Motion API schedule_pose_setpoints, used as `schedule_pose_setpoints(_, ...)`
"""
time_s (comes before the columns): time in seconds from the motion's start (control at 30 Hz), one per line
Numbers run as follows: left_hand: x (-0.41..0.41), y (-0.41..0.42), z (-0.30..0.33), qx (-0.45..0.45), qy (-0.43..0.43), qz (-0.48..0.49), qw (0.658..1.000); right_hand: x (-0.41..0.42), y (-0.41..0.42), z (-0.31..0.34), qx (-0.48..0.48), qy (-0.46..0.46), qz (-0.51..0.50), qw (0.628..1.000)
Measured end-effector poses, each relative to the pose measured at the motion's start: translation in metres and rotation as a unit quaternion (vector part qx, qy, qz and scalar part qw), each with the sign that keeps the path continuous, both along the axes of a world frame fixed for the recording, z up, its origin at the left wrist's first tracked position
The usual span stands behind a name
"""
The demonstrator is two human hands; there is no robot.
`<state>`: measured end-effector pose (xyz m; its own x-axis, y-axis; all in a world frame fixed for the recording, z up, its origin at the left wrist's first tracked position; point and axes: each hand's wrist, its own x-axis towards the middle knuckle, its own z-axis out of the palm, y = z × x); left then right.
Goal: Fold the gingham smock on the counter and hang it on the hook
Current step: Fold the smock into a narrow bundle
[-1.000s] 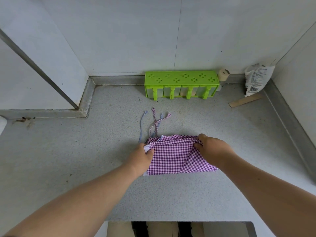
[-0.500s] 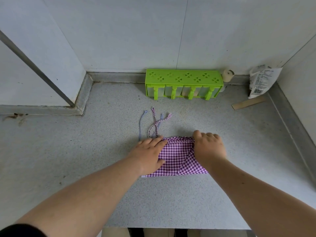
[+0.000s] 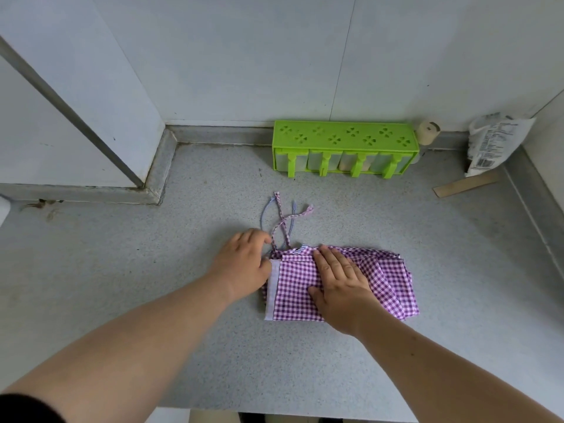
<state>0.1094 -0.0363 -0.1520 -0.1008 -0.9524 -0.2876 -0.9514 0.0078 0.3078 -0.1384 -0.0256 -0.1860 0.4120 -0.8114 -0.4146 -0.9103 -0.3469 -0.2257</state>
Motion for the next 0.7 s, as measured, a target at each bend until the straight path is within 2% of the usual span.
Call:
schedule_pose_setpoints(0.1,0.014,-0.007,-0.001,0.012,-0.059,-0.026,0.998,0.001,0.001,0.0,0.004,0.006,-0.003,1.0)
schedule_pose_setpoints(0.17,0.015,-0.011,-0.002,0.02,-0.064,-0.046,0.997,0.001,0.001,0.001,0.002,0.006,-0.006,1.0)
schedule_pose_setpoints(0.3,0.009,-0.016,-0.007,0.022,-0.027,-0.068,0.997,0.003,-0.001,-0.001,0.0,0.014,-0.003,1.0)
schedule_pose_setpoints(0.53,0.006,-0.021,-0.016,-0.004,0.027,0.015,1.0,0.003,0.001,-0.003,-0.008,0.018,-0.008,1.0)
schedule_pose_setpoints(0.7,0.0,-0.033,-0.014,0.049,0.075,-0.001,0.996,0.004,0.001,-0.002,-0.015,0.019,-0.012,1.0)
